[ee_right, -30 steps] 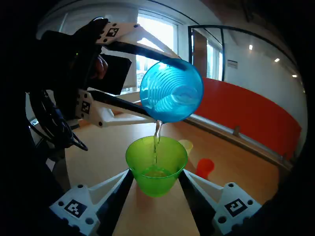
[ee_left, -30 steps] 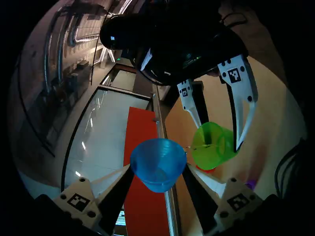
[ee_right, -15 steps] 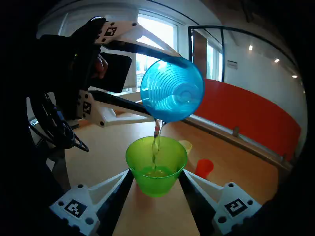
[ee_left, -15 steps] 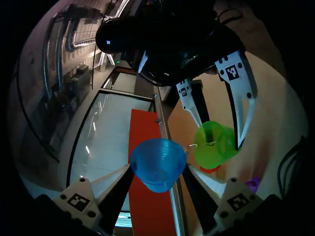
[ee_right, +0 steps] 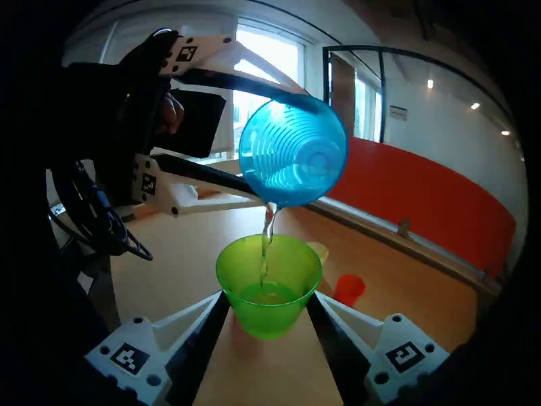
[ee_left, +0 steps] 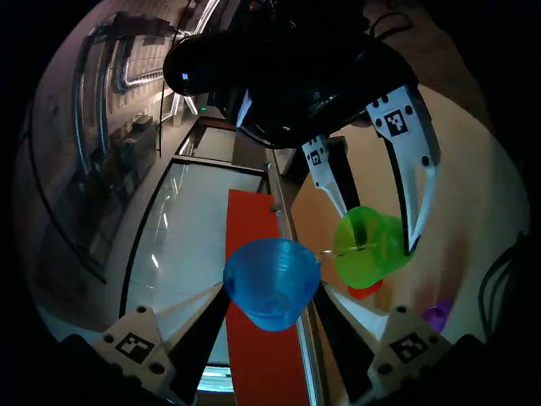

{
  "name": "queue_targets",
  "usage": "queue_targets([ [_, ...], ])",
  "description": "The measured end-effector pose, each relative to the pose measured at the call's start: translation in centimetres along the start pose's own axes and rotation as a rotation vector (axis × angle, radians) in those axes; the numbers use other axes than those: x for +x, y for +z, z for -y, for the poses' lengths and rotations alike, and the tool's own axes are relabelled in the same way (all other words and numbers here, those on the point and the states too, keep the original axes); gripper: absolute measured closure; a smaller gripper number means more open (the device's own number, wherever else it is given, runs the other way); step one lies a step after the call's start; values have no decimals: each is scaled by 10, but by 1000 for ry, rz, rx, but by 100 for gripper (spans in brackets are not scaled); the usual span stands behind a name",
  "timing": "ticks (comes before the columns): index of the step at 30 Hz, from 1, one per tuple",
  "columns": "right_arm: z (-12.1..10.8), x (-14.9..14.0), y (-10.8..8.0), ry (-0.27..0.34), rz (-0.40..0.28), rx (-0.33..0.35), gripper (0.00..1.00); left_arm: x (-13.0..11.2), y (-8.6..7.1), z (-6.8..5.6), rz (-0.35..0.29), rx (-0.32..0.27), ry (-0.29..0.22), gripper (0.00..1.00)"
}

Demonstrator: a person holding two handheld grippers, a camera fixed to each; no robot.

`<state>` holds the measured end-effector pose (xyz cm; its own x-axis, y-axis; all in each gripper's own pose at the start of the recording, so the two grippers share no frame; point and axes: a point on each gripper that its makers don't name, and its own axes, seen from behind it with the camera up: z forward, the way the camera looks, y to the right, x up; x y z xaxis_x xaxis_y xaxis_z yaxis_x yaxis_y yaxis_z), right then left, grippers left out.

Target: Pour water

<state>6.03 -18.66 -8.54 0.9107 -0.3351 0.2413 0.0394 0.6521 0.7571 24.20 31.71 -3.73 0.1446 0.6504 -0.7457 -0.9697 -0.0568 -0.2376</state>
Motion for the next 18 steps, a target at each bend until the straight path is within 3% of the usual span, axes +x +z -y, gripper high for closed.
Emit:
queue_targets([
  [11,1,1,0,-3,-5,-1,17,0,-2,9,-4,22,33,16],
  [18,2,2,0,-4,-4,1,17,0,-1,8,-5,25,42,16],
])
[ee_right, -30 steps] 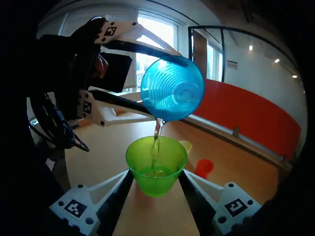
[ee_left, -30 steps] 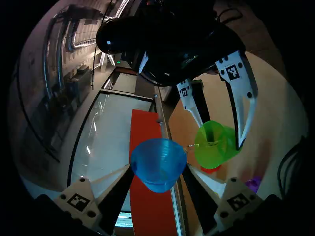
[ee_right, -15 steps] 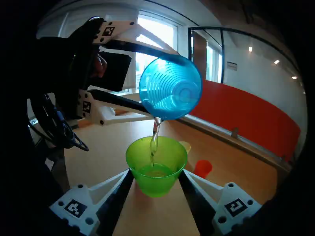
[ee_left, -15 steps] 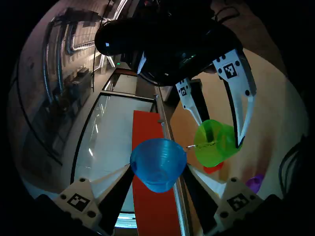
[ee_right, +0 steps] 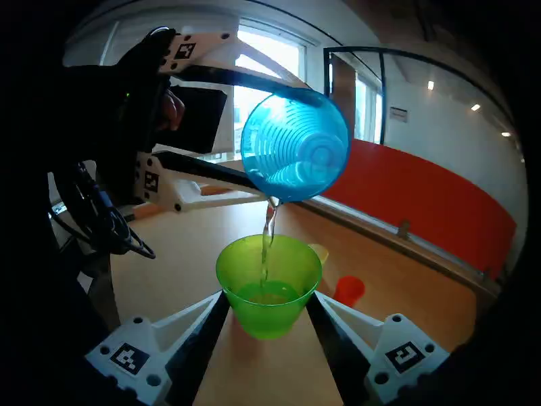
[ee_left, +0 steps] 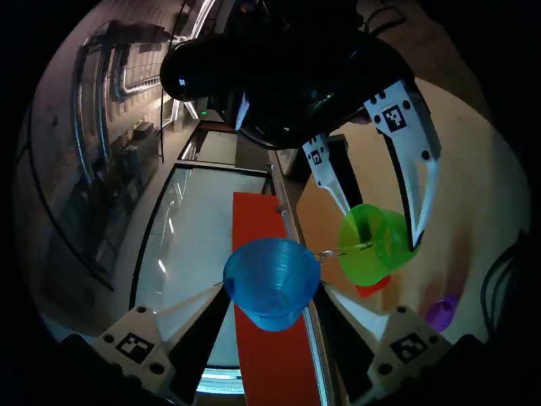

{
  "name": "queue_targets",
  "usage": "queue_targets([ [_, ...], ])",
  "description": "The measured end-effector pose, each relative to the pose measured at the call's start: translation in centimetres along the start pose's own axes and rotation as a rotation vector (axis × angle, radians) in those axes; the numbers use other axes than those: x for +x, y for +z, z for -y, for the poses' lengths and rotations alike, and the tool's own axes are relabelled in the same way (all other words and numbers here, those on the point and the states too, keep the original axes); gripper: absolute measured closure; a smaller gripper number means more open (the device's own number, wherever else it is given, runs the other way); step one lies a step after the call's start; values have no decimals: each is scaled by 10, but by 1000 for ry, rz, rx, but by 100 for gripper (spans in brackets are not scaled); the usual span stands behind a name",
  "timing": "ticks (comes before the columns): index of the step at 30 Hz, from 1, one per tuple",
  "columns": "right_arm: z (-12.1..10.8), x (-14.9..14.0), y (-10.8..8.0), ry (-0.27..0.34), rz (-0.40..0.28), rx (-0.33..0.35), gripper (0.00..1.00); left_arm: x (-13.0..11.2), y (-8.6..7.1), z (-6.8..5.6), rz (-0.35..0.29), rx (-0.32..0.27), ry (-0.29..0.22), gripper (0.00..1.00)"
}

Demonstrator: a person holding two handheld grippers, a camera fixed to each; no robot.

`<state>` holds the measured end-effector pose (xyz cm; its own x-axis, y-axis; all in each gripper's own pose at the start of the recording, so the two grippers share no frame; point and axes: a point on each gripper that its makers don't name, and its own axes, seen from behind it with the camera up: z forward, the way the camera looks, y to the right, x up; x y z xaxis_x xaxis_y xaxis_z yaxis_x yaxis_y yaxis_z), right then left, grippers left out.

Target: Pour water

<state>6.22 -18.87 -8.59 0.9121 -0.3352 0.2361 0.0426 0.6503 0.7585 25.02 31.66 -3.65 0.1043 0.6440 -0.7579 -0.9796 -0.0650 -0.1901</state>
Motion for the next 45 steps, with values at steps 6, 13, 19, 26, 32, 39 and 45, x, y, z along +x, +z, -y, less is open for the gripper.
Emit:
queue_targets([
  [6,-1,0,0,-1,0,-2,17,0,1,3,-4,11,9,16],
  [13,-2,0,-1,0,-1,-5,17,-1,3,5,-4,20,20,16],
  [19,-3,0,-1,-1,-1,-5,17,1,4,7,-8,28,29,16],
  [26,-4,0,-2,-1,-4,-8,16,3,2,10,-12,40,40,16],
  [32,-4,0,-2,-4,-5,-10,17,5,1,11,-17,41,47,16],
  [39,-4,0,-2,-4,-7,-10,17,8,-1,16,-24,56,49,16],
  [45,-5,2,-2,-6,-9,-12,17,10,-3,16,-29,57,71,16],
])
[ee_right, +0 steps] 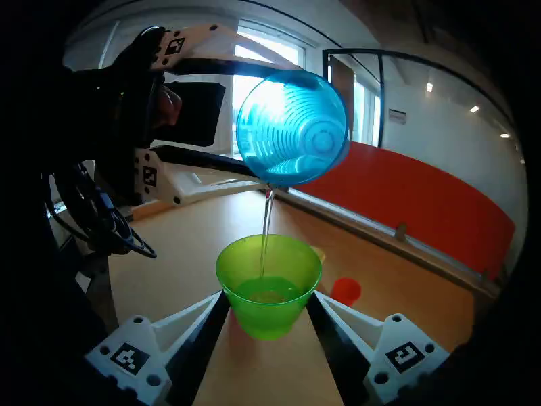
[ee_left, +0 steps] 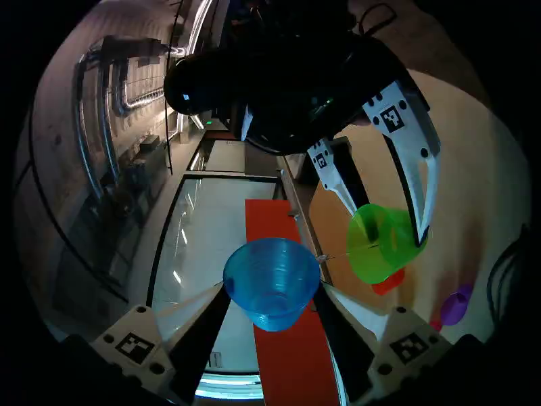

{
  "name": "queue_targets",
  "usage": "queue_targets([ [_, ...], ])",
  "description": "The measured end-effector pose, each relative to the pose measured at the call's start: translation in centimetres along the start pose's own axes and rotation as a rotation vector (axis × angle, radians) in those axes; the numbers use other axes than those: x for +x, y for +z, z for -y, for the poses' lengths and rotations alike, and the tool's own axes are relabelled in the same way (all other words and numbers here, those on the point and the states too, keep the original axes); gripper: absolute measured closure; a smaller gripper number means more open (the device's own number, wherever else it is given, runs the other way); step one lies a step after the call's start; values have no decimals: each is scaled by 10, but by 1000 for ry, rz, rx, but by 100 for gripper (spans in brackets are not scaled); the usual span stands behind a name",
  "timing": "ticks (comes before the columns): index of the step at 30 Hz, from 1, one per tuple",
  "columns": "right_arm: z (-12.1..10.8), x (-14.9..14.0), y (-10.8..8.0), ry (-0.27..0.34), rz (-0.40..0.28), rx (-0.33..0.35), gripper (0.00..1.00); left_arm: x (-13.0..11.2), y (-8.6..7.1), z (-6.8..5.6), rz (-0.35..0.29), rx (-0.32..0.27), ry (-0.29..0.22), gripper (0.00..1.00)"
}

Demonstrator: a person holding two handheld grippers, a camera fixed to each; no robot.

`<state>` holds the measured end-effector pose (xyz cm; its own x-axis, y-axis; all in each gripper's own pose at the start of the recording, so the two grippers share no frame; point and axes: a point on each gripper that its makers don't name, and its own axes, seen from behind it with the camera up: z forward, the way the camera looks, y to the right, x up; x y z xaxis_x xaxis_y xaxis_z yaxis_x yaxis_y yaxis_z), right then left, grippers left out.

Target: Pour water

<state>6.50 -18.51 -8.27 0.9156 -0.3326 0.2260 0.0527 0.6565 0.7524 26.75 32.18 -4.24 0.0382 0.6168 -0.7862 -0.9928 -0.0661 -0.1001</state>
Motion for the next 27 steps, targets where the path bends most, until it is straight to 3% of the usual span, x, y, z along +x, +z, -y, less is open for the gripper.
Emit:
queue_targets([
  [15,0,2,1,-2,-3,-2,17,7,-6,-3,-11,-15,48,16],
  [27,0,3,1,-2,-4,-3,17,12,-7,3,-20,10,84,16],
])
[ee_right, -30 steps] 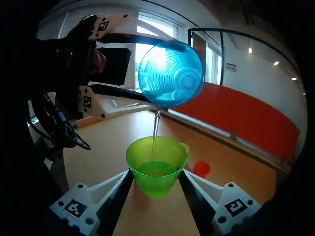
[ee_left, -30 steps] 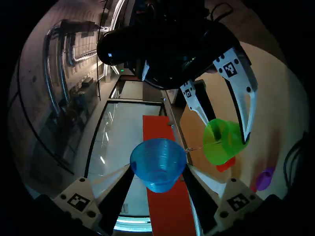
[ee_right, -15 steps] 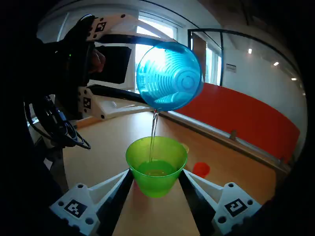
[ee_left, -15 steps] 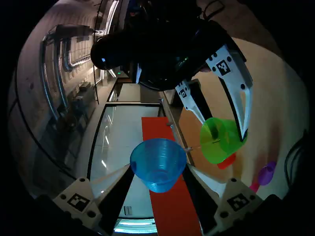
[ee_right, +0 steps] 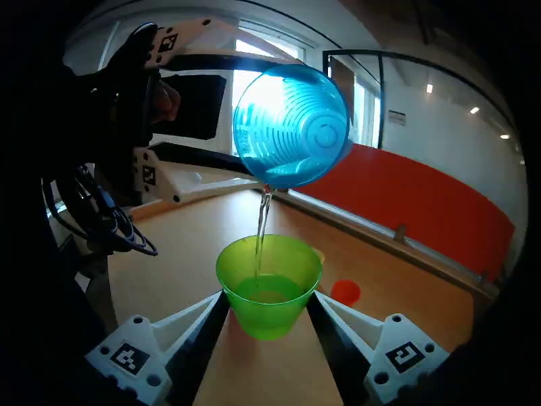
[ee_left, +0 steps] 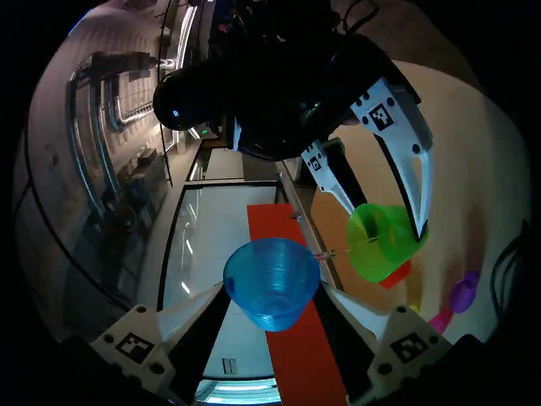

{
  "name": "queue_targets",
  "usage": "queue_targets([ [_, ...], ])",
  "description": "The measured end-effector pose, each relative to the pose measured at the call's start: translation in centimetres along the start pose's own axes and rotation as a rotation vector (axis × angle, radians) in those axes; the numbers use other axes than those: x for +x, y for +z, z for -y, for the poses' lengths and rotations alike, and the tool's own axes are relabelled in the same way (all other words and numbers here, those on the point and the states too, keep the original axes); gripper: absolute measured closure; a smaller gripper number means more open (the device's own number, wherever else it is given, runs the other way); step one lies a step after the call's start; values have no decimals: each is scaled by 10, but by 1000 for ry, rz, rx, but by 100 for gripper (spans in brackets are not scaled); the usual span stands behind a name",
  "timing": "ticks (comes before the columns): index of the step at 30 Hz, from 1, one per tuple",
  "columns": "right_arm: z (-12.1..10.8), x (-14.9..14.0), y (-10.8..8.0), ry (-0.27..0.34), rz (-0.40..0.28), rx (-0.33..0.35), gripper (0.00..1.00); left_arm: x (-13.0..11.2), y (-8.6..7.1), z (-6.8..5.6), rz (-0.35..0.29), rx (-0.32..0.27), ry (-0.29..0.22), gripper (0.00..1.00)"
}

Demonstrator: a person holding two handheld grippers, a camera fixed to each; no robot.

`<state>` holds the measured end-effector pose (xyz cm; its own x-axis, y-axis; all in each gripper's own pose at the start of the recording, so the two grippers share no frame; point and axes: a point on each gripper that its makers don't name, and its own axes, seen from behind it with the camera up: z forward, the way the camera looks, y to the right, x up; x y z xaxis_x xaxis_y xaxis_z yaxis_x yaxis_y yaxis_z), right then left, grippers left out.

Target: Pour water

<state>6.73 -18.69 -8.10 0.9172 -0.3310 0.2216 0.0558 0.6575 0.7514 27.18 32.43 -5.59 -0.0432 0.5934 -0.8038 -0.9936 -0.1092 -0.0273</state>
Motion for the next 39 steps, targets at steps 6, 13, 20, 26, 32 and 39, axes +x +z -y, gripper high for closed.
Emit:
queue_targets([
  [6,0,0,0,1,0,0,17,-1,1,0,0,2,7,16],
  [13,0,0,0,1,0,-1,17,-3,3,1,-1,6,9,16],
  [20,-2,-1,0,3,0,-4,16,-5,4,2,-1,9,13,16],
  [26,-2,-1,0,1,0,-4,17,-5,4,2,2,10,14,16],
  [32,-2,-1,1,2,0,-4,17,-4,3,2,3,13,15,16],
  [39,-2,-1,1,2,0,-3,17,-3,3,2,3,10,14,16],
])
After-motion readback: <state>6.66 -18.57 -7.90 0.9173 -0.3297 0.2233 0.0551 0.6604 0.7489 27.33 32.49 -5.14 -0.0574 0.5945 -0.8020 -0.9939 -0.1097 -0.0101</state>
